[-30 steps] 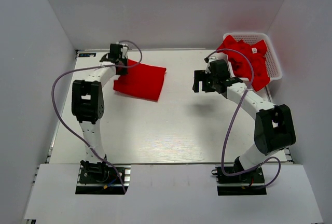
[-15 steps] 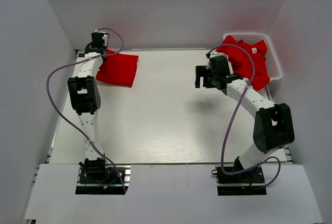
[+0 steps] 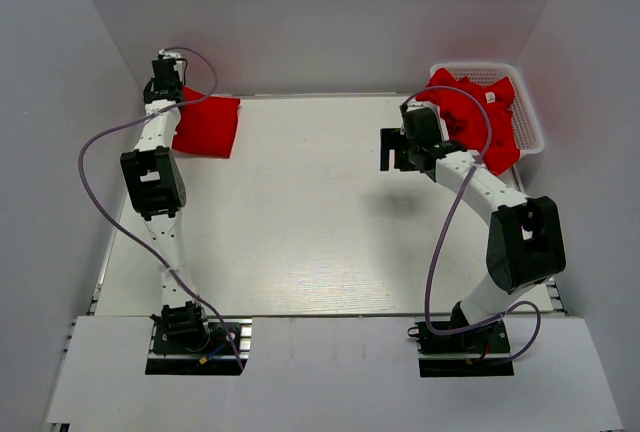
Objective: Fold and stack the t-shirts
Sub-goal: Put the neatly folded tshirt into the corner of the board with the left arm
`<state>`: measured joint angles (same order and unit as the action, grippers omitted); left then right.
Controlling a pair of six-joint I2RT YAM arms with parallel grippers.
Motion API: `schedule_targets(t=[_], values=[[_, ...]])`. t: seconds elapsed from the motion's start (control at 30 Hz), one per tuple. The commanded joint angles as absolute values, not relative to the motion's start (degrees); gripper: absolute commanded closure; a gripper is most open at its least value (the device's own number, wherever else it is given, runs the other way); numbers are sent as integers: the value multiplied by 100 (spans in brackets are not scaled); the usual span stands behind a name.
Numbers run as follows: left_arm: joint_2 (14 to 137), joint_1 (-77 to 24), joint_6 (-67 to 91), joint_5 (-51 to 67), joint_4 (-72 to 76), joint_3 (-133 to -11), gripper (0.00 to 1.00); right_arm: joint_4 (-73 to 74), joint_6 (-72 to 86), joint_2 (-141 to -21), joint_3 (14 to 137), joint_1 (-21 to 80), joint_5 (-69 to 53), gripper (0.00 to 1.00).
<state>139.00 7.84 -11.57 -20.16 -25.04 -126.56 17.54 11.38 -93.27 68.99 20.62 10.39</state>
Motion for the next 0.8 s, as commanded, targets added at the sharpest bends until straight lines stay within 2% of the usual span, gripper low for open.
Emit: schedule_targets(t=[0.0,0.27,0.3,0.33,0.4,0.47,0.77], values=[[13939,949,-1161,-1724,-2276,-12981,100,1828,1125,-9334,7251,2048,1309,10],[13992,1063,-1107,-1670,-2171,-13104,99,1942,1186,-9404,7453,2048,1327,10],[13992,1063,-1038,-1748,-2241,-13104,65,1960,1221,-9422,7462,2048,1310,10],[13992,1063,-1037,-1819,-2241,-13104,41,1977,1230,-9413,7488,2048,1301,10],[13940,1063,-1037,-1819,-2241,-13044,15,2004,1239,-9404,7523,2057,1257,10],[13869,1063,-976,-1767,-2241,-13043,2,2039,1240,-9369,7559,2074,1205,10],[12824,871,-230,-539,-2978,-12666,0,1811,1353,-8782,7182,2048,888,10]])
